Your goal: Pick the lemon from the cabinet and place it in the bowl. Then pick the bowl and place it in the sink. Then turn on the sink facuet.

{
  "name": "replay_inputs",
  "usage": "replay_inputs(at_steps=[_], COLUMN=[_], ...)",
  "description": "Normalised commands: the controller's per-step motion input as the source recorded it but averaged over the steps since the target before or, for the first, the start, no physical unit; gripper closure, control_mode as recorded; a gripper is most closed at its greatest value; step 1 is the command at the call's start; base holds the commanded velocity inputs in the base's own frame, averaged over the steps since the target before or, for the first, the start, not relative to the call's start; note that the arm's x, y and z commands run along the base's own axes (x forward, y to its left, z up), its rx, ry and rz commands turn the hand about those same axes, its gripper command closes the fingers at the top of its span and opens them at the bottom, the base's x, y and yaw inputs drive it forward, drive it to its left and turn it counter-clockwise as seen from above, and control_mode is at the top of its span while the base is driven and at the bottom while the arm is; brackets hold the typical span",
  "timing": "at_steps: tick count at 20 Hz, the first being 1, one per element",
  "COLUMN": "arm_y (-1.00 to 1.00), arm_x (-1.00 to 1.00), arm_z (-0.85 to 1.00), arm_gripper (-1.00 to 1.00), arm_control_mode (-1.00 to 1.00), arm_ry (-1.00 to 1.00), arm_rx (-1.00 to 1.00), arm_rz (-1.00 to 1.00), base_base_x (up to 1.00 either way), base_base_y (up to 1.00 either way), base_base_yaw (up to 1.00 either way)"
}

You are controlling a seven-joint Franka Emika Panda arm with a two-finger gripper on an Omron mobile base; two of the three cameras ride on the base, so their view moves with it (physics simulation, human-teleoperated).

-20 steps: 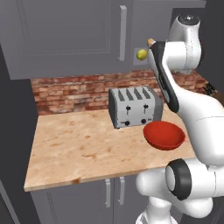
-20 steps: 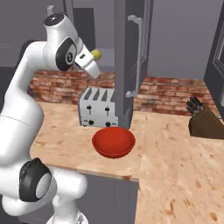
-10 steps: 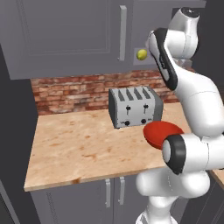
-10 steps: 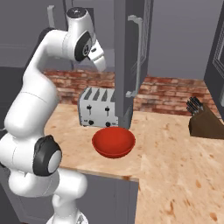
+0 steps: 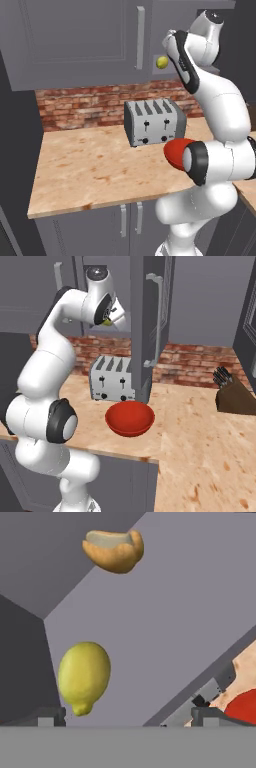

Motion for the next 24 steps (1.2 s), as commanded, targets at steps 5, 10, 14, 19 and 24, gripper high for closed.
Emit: replay_inputs(at_steps=[5, 10, 14, 19, 24], arm_y=[0.0, 0.0, 0.0, 0.0, 0.0], arm_x=[0.1, 0.13, 0.15, 0.25, 0.29], arm_z=[0.0, -0.07, 0.0, 0.0, 0.0], arm_gripper=[-1.0, -1.0, -1.0, -1.0, -1.0], arm_control_mode=[-1.0, -1.0, -1.0, -1.0, -1.0], arm_ry=[-0.07, 0.0, 0.0, 0.0, 0.0], arm_rx=[0.0, 0.0, 0.0, 0.0, 0.0], arm_rz=[0.08, 0.08, 0.09, 0.08, 0.08], base_base_x=[0.0, 0.0, 0.0, 0.0, 0.0], base_base_y=[0.0, 0.0, 0.0, 0.0, 0.0], base_base_yaw=[0.0, 0.0, 0.0, 0.0, 0.0])
